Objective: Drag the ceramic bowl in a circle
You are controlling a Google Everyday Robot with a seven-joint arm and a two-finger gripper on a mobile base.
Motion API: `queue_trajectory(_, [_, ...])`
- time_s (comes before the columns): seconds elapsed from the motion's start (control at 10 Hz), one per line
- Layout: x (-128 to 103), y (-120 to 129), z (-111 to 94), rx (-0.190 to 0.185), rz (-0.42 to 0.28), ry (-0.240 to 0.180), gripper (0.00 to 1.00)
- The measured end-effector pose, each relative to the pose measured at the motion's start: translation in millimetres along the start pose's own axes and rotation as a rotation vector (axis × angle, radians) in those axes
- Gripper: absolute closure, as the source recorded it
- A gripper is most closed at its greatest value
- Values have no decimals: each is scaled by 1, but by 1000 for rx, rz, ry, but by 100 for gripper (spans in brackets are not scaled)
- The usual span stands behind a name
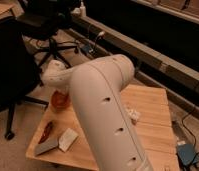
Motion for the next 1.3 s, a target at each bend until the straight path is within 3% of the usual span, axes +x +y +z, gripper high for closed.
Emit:
queue_trajectory(0.3, [-23, -65, 23, 55, 128, 24, 100])
queue_trajectory(0.5, [-11, -116, 30, 98, 212, 60, 100])
queue_trajectory(0.7, [21, -159, 41, 134, 293, 121, 100])
queue_trajectory(0.8, [51, -182, 49, 159, 334, 175, 100])
queue_trajectory(1.1, [104, -205, 50, 185, 357, 249, 100])
queue_trajectory(1.3, [132, -201, 31, 176, 335, 242, 100])
